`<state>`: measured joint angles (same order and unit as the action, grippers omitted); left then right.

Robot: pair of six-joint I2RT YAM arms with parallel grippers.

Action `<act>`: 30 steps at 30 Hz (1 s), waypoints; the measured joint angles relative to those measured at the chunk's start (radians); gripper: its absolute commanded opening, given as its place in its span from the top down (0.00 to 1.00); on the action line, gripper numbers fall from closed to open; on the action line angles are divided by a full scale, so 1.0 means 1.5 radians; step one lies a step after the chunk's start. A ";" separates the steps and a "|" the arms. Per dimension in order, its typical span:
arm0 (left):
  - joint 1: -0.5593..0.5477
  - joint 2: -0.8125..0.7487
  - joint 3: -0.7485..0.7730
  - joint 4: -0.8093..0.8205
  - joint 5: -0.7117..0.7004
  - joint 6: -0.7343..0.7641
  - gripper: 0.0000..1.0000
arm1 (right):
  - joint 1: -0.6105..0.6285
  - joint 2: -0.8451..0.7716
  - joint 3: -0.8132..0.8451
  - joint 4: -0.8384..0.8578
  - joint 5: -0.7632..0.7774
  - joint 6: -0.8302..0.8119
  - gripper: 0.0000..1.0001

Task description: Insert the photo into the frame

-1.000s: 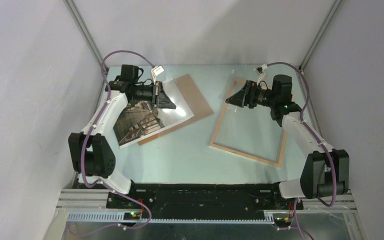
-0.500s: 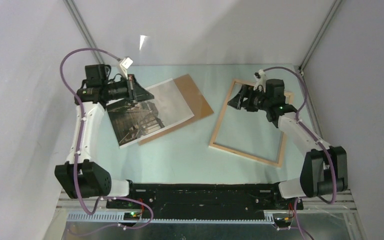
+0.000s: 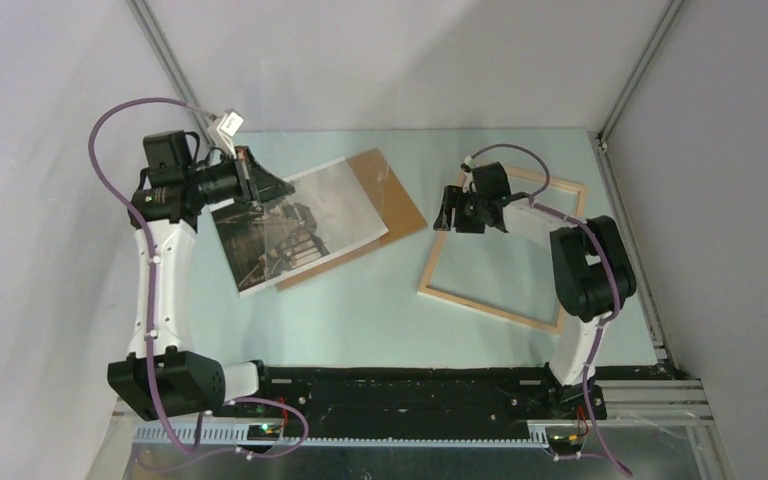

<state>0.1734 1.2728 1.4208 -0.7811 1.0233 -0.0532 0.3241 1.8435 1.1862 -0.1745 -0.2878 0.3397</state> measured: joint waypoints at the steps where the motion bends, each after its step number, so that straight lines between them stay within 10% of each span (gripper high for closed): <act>1: 0.000 -0.003 0.002 0.000 0.000 0.000 1.00 | 0.004 0.011 0.008 -0.001 0.005 0.001 0.35; 30: 0.000 -0.039 0.040 -0.002 -0.018 -0.004 1.00 | 0.121 0.165 0.180 -0.040 0.081 0.000 0.85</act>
<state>0.1734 1.2140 1.4815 -0.7845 0.9970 -0.0597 0.5056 2.0914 1.4567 -0.2348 -0.1661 0.3401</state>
